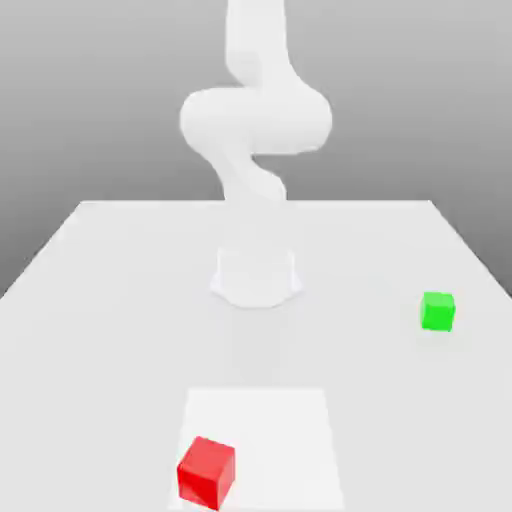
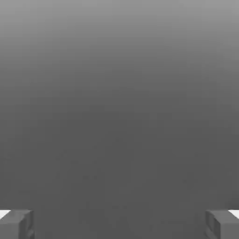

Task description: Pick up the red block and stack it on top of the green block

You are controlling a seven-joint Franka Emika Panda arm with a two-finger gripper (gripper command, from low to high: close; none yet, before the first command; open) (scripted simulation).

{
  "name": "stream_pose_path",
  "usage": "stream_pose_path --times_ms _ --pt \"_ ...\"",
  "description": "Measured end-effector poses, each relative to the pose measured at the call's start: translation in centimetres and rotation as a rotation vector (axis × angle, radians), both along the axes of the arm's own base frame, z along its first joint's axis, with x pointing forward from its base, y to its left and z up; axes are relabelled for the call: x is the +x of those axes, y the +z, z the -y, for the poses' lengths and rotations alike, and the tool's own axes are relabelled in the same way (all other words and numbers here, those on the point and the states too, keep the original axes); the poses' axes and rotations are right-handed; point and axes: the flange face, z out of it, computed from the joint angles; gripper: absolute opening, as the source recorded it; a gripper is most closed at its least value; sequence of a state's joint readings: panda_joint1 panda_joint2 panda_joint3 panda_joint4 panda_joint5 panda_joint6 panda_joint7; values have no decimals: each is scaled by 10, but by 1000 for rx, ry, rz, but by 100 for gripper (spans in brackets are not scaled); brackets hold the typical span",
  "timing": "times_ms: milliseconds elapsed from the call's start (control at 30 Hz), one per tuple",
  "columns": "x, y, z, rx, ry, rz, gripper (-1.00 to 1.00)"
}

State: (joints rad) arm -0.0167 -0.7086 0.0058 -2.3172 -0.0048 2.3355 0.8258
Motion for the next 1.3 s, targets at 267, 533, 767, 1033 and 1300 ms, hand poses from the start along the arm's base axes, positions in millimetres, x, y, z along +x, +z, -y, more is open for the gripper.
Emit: stream_pose_path --times_ms 267,533,767,1033,1300 --pt "82 -140 18 36 -102 -235 0" --pt "114 -294 38 79 -202 -464 0" --pt "100 -428 51 123 -292 -663 0" --pt "91 -524 53 135 -314 -717 -100" --pt "91 -505 53 136 -315 -717 -100"
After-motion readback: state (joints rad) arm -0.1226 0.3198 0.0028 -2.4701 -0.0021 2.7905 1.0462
